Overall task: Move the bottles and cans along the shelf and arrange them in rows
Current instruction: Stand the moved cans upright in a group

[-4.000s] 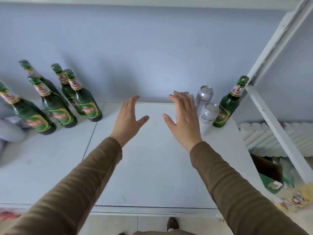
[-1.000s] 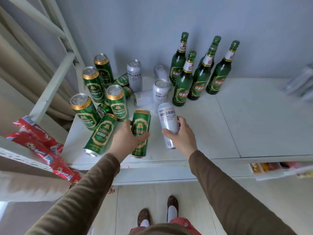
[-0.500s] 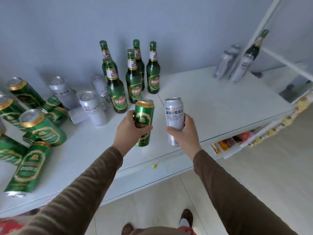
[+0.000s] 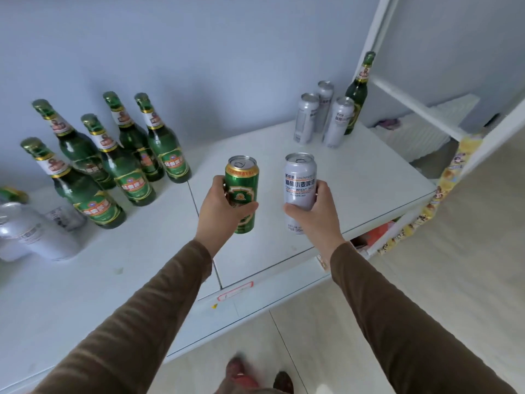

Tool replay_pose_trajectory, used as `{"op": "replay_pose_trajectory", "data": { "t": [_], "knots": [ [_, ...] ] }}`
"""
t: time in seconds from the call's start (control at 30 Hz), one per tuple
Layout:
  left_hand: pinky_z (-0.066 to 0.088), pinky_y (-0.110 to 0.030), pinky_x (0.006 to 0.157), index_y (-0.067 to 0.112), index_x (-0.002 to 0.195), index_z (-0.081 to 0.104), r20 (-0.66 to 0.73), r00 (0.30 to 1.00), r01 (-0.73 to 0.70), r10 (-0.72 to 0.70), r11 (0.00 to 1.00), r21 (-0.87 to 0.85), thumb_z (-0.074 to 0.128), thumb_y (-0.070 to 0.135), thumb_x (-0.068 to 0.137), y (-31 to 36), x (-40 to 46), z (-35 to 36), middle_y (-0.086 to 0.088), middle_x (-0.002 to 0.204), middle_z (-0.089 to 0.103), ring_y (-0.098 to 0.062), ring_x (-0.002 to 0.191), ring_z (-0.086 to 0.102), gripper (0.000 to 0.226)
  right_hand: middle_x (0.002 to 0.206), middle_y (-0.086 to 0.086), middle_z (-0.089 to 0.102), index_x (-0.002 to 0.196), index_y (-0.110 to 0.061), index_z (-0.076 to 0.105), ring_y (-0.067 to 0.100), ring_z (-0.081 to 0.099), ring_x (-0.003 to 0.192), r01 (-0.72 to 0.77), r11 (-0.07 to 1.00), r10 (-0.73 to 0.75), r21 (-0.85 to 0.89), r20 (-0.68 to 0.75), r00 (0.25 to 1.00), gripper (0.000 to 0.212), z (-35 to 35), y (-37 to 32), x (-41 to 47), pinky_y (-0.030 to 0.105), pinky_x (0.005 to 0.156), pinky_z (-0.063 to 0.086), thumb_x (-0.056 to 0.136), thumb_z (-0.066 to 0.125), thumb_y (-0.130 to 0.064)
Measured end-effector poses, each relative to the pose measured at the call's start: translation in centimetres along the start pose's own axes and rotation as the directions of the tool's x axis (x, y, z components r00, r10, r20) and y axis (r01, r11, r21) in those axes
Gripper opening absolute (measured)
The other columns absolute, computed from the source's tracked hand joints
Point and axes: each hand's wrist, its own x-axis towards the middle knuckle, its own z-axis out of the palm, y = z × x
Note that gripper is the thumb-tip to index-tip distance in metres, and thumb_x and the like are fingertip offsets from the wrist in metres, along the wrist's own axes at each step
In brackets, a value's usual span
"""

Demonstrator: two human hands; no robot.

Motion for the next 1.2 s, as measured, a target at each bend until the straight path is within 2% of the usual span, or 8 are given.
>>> {"op": "replay_pose_trajectory", "data": {
  "t": [0.2,0.33,0.57,0.73,0.9,1.07,1.2],
  "knots": [
    [0.045,-0.016,0.067,0.026,0.113,0.045,0.019,0.999,-0.029,0.029,0.999,-0.026,0.087,0.030,0.073,2.0,6.3,4.1,0.012,0.105,0.061,-0.008,0.091,0.062,0.058,0.116,0.001,0.061,0.120,-0.021,0.048,0.013,0.064,0.103,0.013,1.000,-0.013,-0.009,-0.027,1.000,0.065,-2.0,0.9,6.6,0.024,0.081,0.053,0.066,0.085,-0.024],
    [0.053,-0.027,0.075,0.023,0.114,0.047,0.013,0.999,-0.048,0.048,0.999,-0.020,0.088,0.030,0.072,3.0,10.0,6.3,0.010,0.108,0.063,-0.014,0.094,0.064,0.059,0.116,0.000,0.061,0.119,-0.022,0.047,0.015,0.065,0.106,0.019,1.000,-0.020,-0.018,-0.041,0.999,0.070,-3.3,1.3,10.3,0.032,0.088,0.056,0.060,0.084,-0.031],
    [0.055,-0.034,0.083,0.021,0.121,0.048,-0.002,1.000,-0.031,0.031,0.999,0.009,0.088,0.030,0.073,4.4,15.8,10.9,0.004,0.119,0.065,-0.019,0.101,0.063,0.062,0.114,0.000,0.061,0.117,-0.019,0.047,0.015,0.063,0.104,0.009,1.000,-0.010,-0.019,-0.043,0.999,0.065,-5.8,2.7,17.2,0.031,0.089,0.055,0.066,0.086,-0.019],
    [0.054,-0.034,0.081,0.024,0.116,0.049,-0.094,0.995,0.033,-0.034,0.999,-0.010,0.089,0.027,0.070,4.8,19.8,14.3,0.007,0.110,0.066,-0.018,0.098,0.064,0.061,0.114,-0.002,0.059,0.117,-0.018,0.046,0.011,0.060,0.103,0.039,0.999,-0.038,-0.031,0.012,0.999,0.063,-7.4,4.8,22.8,0.023,0.084,0.050,0.067,0.086,-0.016],
    [0.054,-0.036,0.080,0.021,0.113,0.049,-0.199,0.974,0.113,-0.110,0.994,0.004,0.089,0.027,0.070,5.0,23.2,16.7,0.008,0.105,0.065,-0.020,0.097,0.064,0.059,0.115,-0.006,0.059,0.117,-0.021,0.045,0.011,0.060,0.104,0.064,0.997,-0.060,-0.041,0.095,0.994,0.063,-7.9,7.2,27.3,0.035,0.092,0.053,0.068,0.084,-0.019],
    [0.054,-0.037,0.082,0.023,0.114,0.048,-0.282,0.946,0.168,-0.159,0.986,0.007,0.088,0.026,0.071,4.6,25.9,17.4,0.009,0.106,0.064,-0.020,0.098,0.063,0.059,0.126,-0.005,0.058,0.128,-0.019,0.045,0.010,0.057,0.114,0.095,0.995,-0.094,-0.001,0.132,0.987,0.071,-7.2,8.1,29.6,0.034,0.102,0.049,0.070,0.085,-0.014],
    [0.049,-0.033,0.079,0.020,0.115,0.047,-0.317,0.930,0.201,-0.188,0.979,0.009,0.088,0.023,0.071,4.0,27.6,17.7,0.007,0.106,0.064,-0.021,0.098,0.061,0.059,0.128,-0.006,0.061,0.131,-0.020,0.046,0.011,0.059,0.117,0.107,0.994,-0.109,0.026,0.137,0.985,0.072,-6.5,8.7,30.2,0.037,0.103,0.049,0.071,0.085,-0.013]
  ]
}}
